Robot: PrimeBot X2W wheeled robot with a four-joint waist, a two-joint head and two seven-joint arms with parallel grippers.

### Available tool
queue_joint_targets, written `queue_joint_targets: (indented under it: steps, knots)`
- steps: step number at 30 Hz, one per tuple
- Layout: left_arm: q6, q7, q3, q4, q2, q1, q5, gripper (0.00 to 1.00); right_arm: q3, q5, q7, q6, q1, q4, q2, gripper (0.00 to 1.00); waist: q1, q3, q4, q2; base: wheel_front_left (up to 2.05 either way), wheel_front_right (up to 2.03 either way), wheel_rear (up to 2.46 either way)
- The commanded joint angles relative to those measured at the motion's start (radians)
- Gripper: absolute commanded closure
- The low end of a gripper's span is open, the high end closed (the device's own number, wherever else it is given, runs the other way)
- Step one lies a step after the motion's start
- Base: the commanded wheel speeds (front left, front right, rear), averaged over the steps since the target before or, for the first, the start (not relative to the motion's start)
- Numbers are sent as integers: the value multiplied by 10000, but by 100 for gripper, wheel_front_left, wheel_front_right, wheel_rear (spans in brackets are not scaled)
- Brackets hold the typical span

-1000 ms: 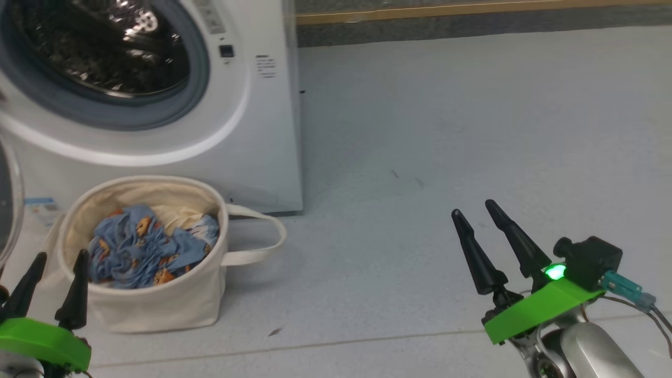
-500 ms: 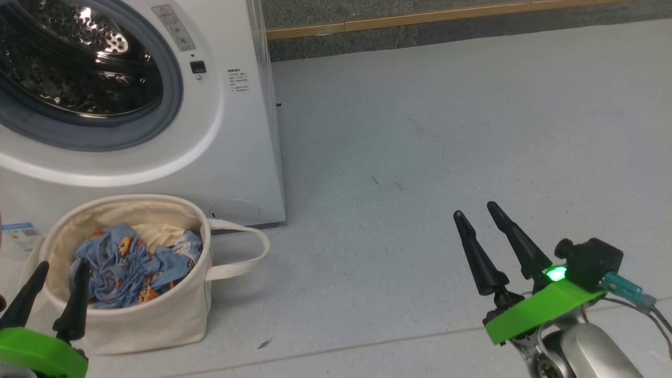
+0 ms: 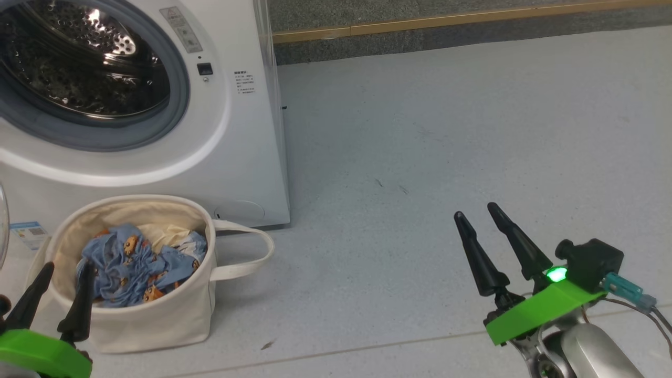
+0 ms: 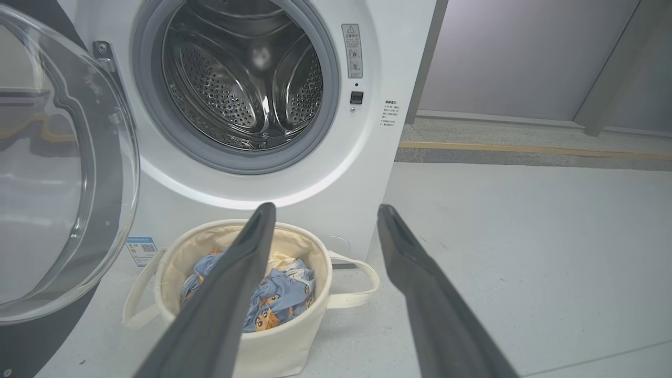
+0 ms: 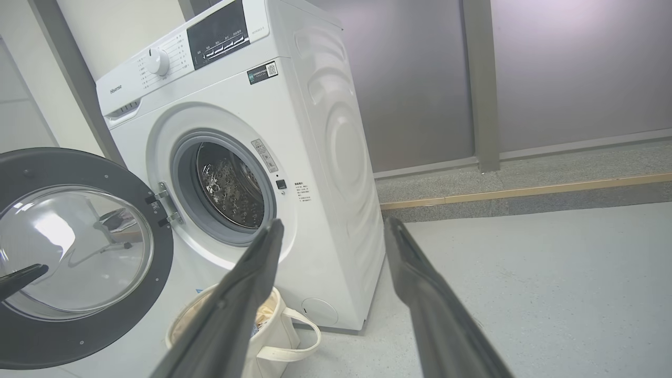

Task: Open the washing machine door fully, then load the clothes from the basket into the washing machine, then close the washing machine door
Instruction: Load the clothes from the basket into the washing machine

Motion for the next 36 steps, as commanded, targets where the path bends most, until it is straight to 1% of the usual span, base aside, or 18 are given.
queue_joint_targets:
  steps: [1, 5, 13, 20, 28, 36]
  knots:
    - [76, -132, 531, -260, 542, -421, 38, 0, 127, 22, -108, 10, -229, -309, -127, 0, 1, -17, 17, 0, 0, 0, 0]
    - [159, -206, 561, -236, 536, -432, 47, 0, 142, 10, -105, 10, -201, -314, -123, 0, 1, -52, 55, 0, 0, 0, 0]
    - [490, -347, 718, -156, 493, -477, 34, 0, 150, -8, -68, 10, -134, -349, -122, 0, 1, -63, 141, 0, 0, 0, 0]
    - [389, -289, 619, -286, 510, -465, -116, 0, 134, -21, -43, 10, -71, -380, -101, 0, 1, -24, 208, 0, 30, -8, -22]
    - [476, -259, 644, -352, 516, -487, -201, 0, 118, -39, -44, 10, -28, -415, -44, 0, 1, 48, 261, 0, 152, -79, -73]
    - [830, -387, 920, -293, 594, -594, -227, 0, 100, -84, -40, 10, 10, -466, -19, 0, 1, 108, 311, 0, 205, -181, -24]
